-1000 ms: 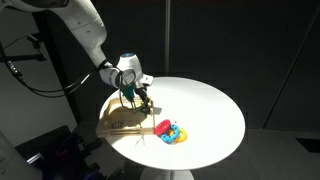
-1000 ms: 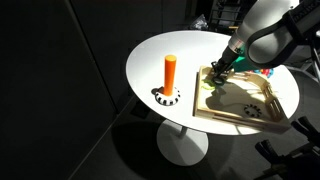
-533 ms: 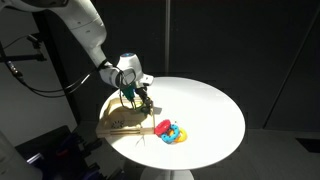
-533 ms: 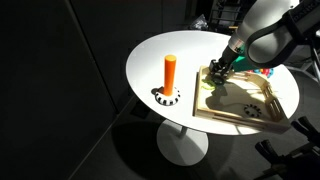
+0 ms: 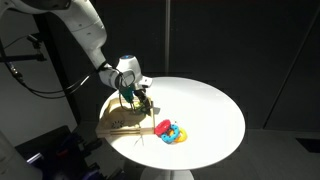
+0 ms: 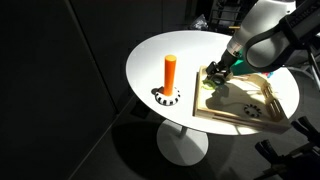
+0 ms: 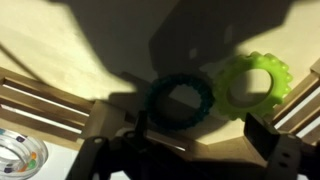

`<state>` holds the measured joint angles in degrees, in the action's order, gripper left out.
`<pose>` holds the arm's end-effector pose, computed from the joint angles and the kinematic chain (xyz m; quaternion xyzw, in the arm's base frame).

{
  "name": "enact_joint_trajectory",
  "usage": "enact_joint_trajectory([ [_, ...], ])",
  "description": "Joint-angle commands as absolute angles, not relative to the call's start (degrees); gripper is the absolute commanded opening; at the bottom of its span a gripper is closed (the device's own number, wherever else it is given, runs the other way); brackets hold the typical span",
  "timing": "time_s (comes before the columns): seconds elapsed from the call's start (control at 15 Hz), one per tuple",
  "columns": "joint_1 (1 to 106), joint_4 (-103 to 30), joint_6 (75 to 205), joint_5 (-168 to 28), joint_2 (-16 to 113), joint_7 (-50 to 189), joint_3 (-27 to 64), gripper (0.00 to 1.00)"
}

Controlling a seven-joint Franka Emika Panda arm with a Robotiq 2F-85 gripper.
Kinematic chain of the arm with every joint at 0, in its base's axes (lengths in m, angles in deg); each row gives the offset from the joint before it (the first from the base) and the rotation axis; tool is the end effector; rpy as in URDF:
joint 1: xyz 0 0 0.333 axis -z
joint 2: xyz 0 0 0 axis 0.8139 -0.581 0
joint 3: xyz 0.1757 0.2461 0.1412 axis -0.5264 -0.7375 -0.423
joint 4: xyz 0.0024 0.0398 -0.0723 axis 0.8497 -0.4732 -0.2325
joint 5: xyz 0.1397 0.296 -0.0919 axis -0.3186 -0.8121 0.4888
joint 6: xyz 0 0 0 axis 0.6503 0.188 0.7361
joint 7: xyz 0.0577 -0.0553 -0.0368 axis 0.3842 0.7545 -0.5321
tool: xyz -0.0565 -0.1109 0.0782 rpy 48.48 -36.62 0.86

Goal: Pick up the dark green ring and put it on the table

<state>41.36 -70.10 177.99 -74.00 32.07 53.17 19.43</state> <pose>0.5599 0.0831 0.1687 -0.9868 0.1093 -0.1189 0.0125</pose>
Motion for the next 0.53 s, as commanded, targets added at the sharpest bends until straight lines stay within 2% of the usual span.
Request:
enact_joint_trajectory([
  [0.0,40.7,-68.8,177.3,-75.7,30.8,54.1,19.5,0.95],
  [0.2,40.5,-68.7,177.2,-76.1,30.3,54.1,19.4,0.97],
  [0.27,40.5,-68.5,177.2,-76.1,30.3,54.2,19.4,0.91],
  [0.33,40.5,-68.5,177.2,-76.2,30.2,54.2,19.4,0.72],
  [0.4,40.4,-68.4,177.2,-76.1,30.1,54.1,19.5,0.69],
  [0.47,40.4,-68.4,177.2,-76.1,30.1,54.1,19.6,0.6],
])
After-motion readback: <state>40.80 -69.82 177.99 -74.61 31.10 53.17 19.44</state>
